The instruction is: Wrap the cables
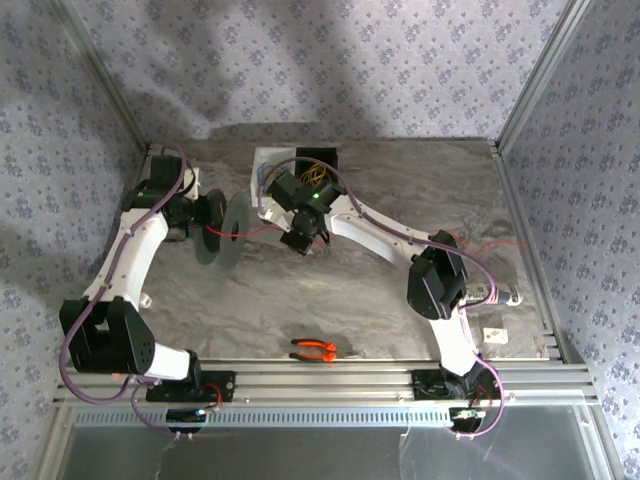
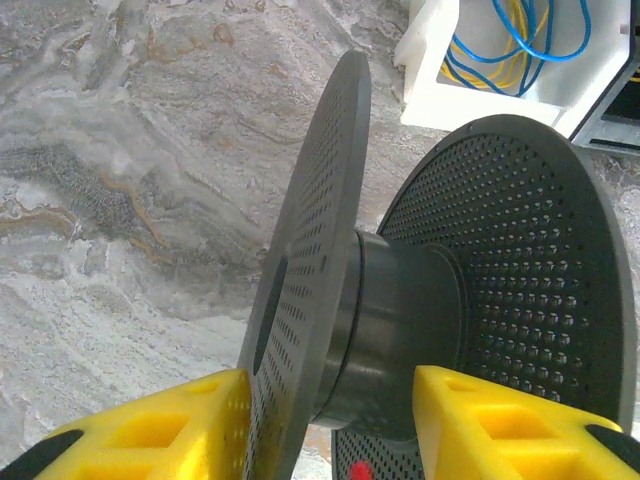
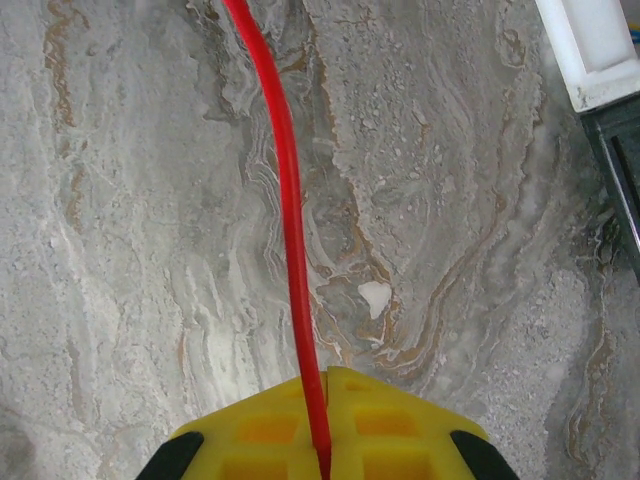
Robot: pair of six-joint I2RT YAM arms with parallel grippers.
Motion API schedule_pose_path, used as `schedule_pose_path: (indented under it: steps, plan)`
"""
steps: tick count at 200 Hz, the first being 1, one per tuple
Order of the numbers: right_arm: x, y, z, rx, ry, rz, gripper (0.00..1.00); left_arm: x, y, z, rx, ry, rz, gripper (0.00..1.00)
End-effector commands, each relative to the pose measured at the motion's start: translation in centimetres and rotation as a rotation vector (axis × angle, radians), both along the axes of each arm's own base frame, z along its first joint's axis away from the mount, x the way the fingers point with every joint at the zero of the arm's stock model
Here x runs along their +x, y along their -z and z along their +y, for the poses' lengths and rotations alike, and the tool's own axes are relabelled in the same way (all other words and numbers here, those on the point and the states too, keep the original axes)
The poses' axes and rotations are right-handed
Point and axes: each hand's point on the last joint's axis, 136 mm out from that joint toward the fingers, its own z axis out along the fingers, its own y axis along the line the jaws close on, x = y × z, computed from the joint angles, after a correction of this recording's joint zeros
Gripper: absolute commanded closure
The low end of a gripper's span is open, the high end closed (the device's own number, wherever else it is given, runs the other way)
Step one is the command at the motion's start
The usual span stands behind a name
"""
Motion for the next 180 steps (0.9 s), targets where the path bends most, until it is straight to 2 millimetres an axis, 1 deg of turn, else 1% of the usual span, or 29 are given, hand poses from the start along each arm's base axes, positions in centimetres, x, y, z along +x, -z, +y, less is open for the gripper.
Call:
schedule_pose_path:
  steps: [1, 37, 75, 97, 108, 141, 161, 180]
  plan:
    - [0.5, -0.3, -0.1, -0.041, -0.026, -0.034, 1.00, 0.8, -0.1, -0.6, -0.025, 0.005, -0.010, 0.55]
    - [0.8, 0.1, -0.5, -0.059, -0.022, -0.035, 1.00, 1.0, 0.5, -0.5, -0.021, 0.002, 0.003, 0.63]
    - [1.1, 0.3, -0.7, -0.061, -0.015, -0.038, 1.00, 0.6, 0.6, -0.2, -0.010, -0.009, 0.017, 0.73]
    - [1.3, 0.1, -0.9, -0.059, -0.010, -0.041, 1.00, 0.1, 0.2, 0.1, 0.005, -0.019, 0.015, 0.77]
    - [1.4, 0.1, -1.0, -0.057, -0.010, -0.042, 1.00, -0.2, 0.0, 0.2, 0.010, -0.023, 0.013, 0.81]
    - [1.4, 0.2, -1.1, -0.052, -0.004, -0.042, 1.00, -0.9, -0.9, 0.4, 0.013, -0.029, 0.000, 0.90]
    - [1.4, 0.2, -1.3, -0.050, 0.003, -0.041, 1.00, -1.1, -0.9, 0.5, 0.019, -0.031, -0.001, 0.89]
    - [1.5, 0.1, -1.4, -0.040, 0.010, -0.046, 1.00, -0.9, -0.7, 0.6, 0.025, -0.031, 0.003, 0.84]
